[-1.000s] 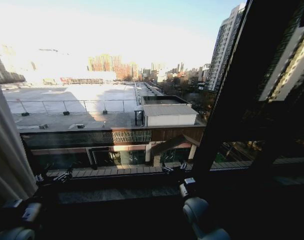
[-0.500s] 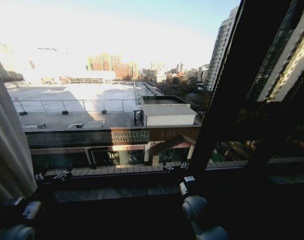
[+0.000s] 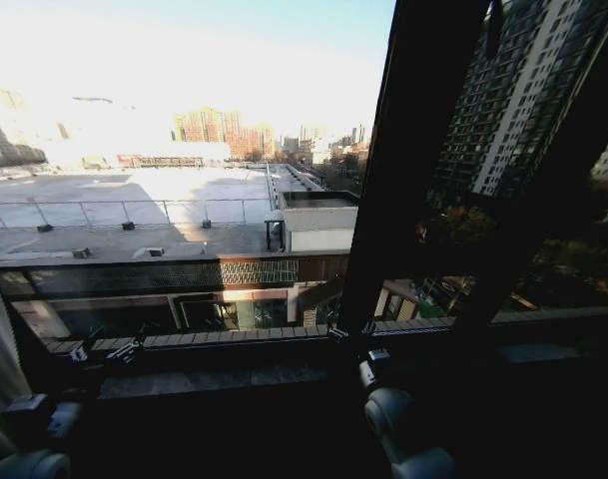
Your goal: Open the curtains by pulling them apart, changing their state from closed to fully open.
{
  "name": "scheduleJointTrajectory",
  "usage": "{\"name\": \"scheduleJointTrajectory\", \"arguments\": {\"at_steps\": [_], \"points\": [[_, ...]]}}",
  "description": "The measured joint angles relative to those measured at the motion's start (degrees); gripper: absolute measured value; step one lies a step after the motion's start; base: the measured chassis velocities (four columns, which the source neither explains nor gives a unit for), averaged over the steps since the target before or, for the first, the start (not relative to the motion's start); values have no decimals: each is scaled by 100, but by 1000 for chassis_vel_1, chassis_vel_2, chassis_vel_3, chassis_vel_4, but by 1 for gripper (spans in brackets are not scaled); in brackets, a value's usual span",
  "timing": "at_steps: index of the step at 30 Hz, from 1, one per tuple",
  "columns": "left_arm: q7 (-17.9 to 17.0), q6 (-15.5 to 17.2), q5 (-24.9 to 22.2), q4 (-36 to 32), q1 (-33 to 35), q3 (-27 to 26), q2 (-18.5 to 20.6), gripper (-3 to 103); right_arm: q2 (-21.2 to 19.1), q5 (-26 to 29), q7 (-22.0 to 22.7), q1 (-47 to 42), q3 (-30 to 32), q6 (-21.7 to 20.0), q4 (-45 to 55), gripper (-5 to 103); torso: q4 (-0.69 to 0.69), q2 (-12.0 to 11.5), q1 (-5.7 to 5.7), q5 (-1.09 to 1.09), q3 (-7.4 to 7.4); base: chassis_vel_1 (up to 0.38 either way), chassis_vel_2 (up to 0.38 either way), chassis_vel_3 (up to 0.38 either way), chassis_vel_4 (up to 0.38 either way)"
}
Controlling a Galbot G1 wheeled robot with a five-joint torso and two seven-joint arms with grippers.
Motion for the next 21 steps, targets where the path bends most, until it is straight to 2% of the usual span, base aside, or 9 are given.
{"name": "scheduleJointTrajectory", "arguments": {"at_steps": [15,21], "points": [[5,-26,5,-42,32,-22,-59,100,-28,2,7,-87,65,-6,75,100,-1,0,-1,1,0,-291,-410,282,424],[7,-28,6,-45,18,-1,-71,100,-45,11,22,-124,122,-2,81,100,-1,0,0,2,0,-129,-417,99,419]]}}
